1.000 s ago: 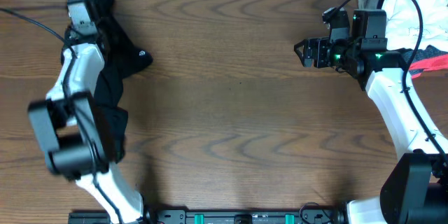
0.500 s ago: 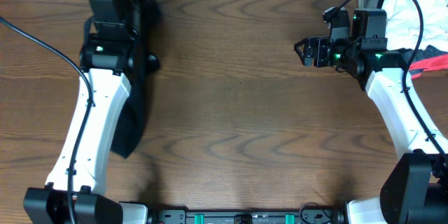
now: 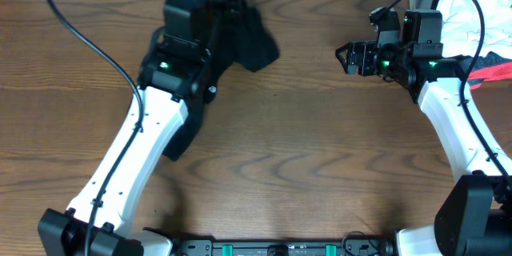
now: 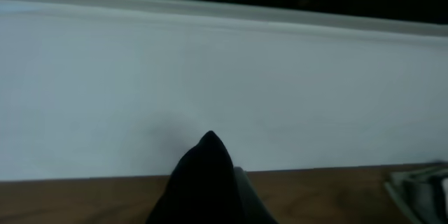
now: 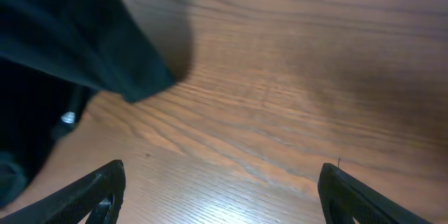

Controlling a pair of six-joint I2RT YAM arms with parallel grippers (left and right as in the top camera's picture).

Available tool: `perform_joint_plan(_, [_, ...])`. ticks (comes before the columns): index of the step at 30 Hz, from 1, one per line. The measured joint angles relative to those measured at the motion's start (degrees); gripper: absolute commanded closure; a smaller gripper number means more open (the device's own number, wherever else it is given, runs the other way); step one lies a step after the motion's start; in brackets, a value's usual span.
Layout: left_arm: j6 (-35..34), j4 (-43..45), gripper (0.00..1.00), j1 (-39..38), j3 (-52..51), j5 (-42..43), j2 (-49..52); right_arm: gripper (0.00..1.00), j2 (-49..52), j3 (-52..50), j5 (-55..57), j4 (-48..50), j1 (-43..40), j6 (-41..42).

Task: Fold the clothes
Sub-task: 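Lift the black t-shirt with the left gripper toward the right gripper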

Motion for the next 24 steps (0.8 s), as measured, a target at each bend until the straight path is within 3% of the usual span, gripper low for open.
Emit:
perform_joint_plan(10, [0.00, 4.13, 0.94, -3.56, 0.00, 0.00, -1.64, 0.13, 0.00, 0.00, -4.04, 3.78, 2.01, -0.83])
perform_joint_plan(24, [0.00, 5.03, 0.94, -3.89, 0.00, -0.02, -15.61, 0.14, 1.53, 0.02, -5.25, 9.18, 10.88, -1.64])
